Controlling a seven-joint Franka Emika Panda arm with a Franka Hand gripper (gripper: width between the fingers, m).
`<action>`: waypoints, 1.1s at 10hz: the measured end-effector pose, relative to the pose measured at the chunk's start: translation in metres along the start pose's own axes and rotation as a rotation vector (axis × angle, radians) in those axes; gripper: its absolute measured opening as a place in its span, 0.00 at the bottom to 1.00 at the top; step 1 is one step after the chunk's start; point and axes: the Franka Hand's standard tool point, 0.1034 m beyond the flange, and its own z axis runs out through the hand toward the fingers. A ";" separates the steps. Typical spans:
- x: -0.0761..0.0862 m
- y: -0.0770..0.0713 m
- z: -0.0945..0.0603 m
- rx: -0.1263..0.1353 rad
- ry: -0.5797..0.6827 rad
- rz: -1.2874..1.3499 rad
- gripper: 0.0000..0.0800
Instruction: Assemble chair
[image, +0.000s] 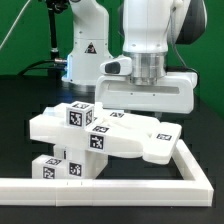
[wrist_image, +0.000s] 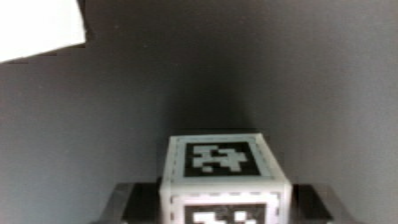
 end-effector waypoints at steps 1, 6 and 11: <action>0.000 0.000 0.000 0.000 0.000 0.000 0.36; 0.021 0.004 -0.046 0.028 -0.045 -0.066 0.36; 0.097 0.056 -0.154 0.058 0.002 -0.154 0.36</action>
Offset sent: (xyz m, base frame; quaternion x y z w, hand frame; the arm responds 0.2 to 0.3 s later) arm 0.0000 0.0000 0.0000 0.0000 0.0000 0.0000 1.0000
